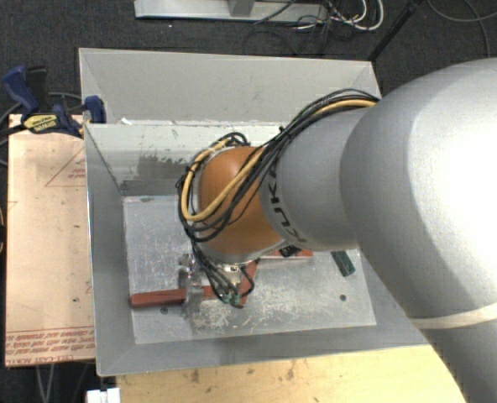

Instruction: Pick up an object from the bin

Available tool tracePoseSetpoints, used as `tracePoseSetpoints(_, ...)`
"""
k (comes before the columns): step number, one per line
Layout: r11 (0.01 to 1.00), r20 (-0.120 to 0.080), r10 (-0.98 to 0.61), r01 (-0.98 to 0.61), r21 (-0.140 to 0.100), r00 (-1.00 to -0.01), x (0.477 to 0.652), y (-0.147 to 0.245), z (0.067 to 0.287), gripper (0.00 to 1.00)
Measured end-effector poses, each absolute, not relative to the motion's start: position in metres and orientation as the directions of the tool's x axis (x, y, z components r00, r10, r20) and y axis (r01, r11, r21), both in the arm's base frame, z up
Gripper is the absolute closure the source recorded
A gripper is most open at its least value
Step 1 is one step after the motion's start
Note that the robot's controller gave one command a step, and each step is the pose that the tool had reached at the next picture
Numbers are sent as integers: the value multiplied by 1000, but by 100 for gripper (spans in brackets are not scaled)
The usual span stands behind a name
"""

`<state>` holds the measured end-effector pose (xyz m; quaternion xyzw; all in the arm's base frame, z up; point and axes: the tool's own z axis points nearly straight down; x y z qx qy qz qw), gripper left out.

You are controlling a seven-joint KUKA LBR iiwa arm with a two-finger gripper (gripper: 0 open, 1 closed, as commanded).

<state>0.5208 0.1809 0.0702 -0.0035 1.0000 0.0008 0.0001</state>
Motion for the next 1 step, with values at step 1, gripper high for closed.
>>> tracePoseSetpoints(1,1000,-10,24,24,4,-1000,519,171,217,100)
